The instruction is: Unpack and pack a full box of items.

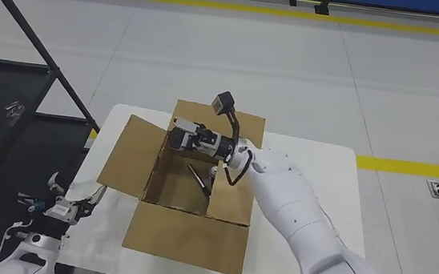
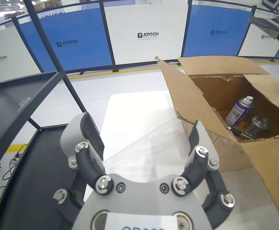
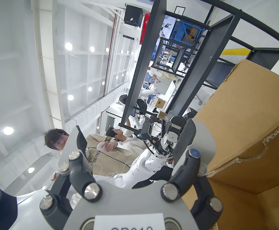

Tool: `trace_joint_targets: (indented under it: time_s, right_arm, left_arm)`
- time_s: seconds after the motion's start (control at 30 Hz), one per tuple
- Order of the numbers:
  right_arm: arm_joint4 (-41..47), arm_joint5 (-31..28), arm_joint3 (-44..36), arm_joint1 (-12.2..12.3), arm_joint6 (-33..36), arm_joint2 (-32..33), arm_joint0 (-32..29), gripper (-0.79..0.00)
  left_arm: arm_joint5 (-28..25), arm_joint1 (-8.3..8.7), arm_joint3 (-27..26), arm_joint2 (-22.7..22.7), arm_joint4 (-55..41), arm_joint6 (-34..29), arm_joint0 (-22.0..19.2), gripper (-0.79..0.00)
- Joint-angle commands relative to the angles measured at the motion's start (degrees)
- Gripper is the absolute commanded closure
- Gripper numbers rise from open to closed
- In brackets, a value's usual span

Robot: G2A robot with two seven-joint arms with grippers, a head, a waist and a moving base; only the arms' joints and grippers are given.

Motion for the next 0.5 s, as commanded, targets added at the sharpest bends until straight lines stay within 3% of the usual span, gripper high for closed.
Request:
trace_joint_targets:
  time_s: [0.0,0.23,0.47]
  right_arm:
    - [-0.37,1.12,-2.47,1.39,1.13,1.12,-1.13,-0.785]
    - [-4.41,2.16,-11.2,5.66,2.16,4.5,-6.18,-0.785]
    - [-6.55,3.29,-17.5,8.19,3.13,7.31,-10.5,-0.785]
  left_arm:
    - [0.0,-0.01,0.81,0.37,0.19,-0.45,-0.75,-0.785]
    - [-0.03,-0.03,3.72,1.12,-0.13,-2.15,-3.63,-0.785]
    - [-0.63,0.02,4.24,0.71,-1.47,-3.33,-4.58,-0.785]
